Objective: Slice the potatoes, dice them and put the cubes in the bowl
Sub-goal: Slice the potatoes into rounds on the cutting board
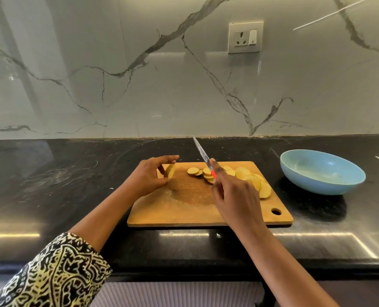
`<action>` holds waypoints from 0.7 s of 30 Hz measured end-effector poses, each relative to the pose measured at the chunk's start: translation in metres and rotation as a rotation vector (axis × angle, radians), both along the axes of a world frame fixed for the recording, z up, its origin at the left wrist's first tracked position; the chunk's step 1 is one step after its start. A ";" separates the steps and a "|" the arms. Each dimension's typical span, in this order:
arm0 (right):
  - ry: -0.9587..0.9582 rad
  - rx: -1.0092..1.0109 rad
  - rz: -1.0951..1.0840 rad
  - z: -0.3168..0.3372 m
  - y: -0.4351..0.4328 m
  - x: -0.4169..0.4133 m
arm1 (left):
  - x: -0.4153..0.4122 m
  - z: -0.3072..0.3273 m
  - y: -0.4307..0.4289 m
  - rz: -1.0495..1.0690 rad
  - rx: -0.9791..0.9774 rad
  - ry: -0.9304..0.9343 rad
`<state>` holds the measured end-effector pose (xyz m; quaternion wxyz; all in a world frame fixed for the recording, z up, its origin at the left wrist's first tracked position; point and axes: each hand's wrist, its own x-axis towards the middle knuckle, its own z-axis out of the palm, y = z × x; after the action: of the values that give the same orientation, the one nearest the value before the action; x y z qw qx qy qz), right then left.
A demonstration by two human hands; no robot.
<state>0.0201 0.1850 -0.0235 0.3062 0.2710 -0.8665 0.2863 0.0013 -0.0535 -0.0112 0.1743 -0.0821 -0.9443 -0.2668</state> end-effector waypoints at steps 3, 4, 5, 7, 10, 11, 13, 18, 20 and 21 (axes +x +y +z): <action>-0.018 0.019 0.008 0.000 -0.002 0.002 | -0.003 0.000 0.002 0.055 -0.006 -0.125; -0.021 0.019 0.010 0.000 -0.002 0.002 | -0.004 0.000 0.000 0.068 0.025 -0.133; -0.024 0.017 0.009 -0.001 -0.003 0.002 | -0.005 -0.001 -0.003 0.073 0.056 -0.131; -0.034 0.026 0.009 -0.002 -0.005 0.003 | -0.006 -0.002 -0.010 0.070 0.104 -0.141; -0.067 0.088 0.023 0.001 -0.013 0.004 | -0.007 -0.003 -0.019 0.030 0.169 -0.209; -0.090 0.092 0.039 0.001 -0.016 0.004 | -0.006 -0.003 -0.020 0.001 0.194 -0.237; -0.126 0.086 0.052 0.003 -0.018 0.003 | -0.005 -0.004 -0.019 -0.059 0.228 -0.283; -0.160 0.097 0.055 0.005 -0.022 0.002 | -0.006 -0.004 -0.016 -0.105 0.214 -0.276; -0.184 0.105 0.047 0.005 -0.024 -0.001 | -0.008 -0.005 -0.014 -0.057 0.202 -0.228; -0.203 0.105 0.046 0.005 -0.026 -0.002 | -0.009 -0.006 -0.012 -0.023 0.216 -0.196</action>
<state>0.0179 0.1593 -0.0183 0.1960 0.2759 -0.9004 0.2735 -0.0074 -0.0659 -0.0169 0.0863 -0.0472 -0.9215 -0.3756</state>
